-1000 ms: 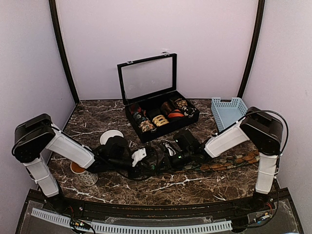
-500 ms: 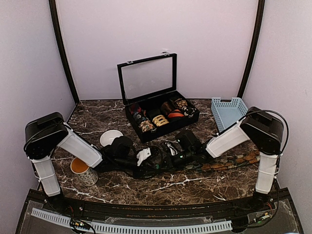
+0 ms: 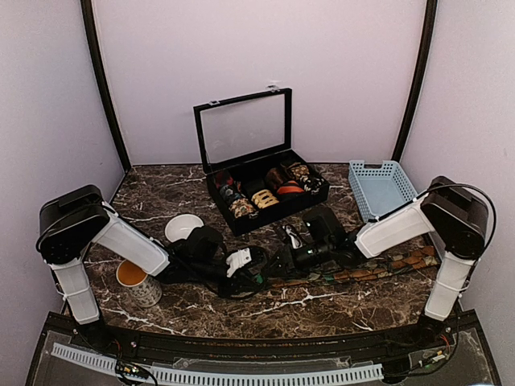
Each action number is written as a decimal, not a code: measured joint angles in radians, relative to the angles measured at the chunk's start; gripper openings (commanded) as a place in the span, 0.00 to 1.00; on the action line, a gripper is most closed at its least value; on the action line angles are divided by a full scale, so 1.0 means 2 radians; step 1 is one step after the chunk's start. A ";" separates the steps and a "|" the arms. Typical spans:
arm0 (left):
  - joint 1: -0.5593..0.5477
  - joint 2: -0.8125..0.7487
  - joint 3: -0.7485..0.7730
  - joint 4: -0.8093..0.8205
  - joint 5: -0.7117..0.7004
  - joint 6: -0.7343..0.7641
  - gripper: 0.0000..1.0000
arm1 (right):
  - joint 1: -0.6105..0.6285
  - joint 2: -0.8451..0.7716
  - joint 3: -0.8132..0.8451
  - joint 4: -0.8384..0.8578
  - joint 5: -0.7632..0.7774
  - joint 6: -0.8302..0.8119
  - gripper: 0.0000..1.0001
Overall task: Roll the ties
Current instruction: Roll the tie at the center of the board.
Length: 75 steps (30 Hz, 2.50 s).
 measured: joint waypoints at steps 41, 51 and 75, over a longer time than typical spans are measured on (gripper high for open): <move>0.000 -0.144 -0.068 0.007 -0.053 -0.028 0.99 | 0.008 0.035 0.027 -0.025 -0.010 -0.013 0.00; -0.004 -0.075 -0.059 0.060 -0.028 -0.066 0.99 | 0.005 0.034 0.019 -0.014 -0.010 -0.012 0.00; -0.021 -0.009 -0.047 0.070 -0.037 -0.009 0.38 | 0.006 0.026 0.015 -0.005 -0.016 -0.007 0.00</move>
